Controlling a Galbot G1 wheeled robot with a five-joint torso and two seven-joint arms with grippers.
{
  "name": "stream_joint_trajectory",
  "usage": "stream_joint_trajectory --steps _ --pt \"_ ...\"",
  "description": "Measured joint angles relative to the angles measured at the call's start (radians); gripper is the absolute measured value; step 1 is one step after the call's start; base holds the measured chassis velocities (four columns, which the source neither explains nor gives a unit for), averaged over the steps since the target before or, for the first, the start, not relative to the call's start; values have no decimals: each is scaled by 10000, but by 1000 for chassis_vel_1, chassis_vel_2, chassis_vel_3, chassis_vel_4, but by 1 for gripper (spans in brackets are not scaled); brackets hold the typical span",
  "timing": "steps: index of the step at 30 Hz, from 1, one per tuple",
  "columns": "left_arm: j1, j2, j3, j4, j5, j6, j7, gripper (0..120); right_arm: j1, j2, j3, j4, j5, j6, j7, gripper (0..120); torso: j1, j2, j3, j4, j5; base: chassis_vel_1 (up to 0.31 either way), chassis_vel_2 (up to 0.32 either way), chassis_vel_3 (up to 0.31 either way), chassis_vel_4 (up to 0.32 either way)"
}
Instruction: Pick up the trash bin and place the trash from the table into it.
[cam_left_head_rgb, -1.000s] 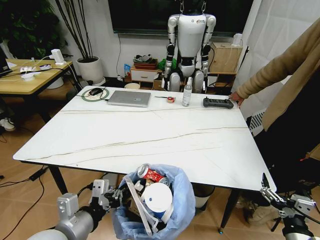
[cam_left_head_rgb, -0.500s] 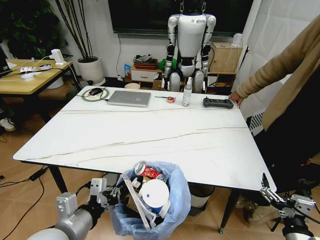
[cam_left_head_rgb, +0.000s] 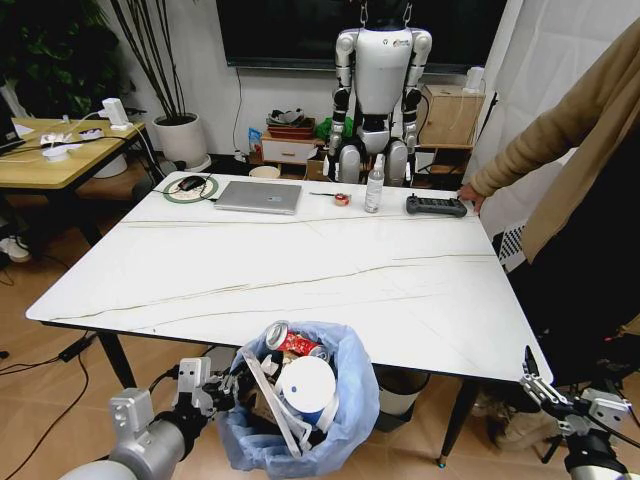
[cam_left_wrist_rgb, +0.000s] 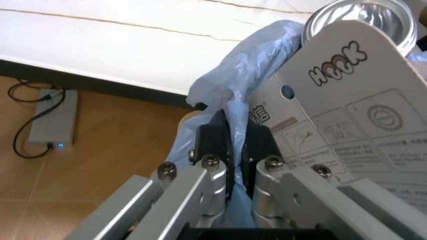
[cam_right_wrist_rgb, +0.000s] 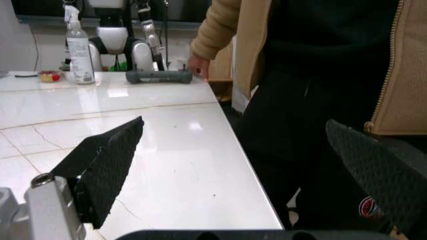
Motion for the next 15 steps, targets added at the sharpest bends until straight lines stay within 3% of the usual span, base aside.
stream_joint_trajectory --steps 15 --pt "399 99 -2 -367 88 -48 -9 0 0 0 0 6 0 -1 2 100 0 0 0 0 0 0 0 0 0"
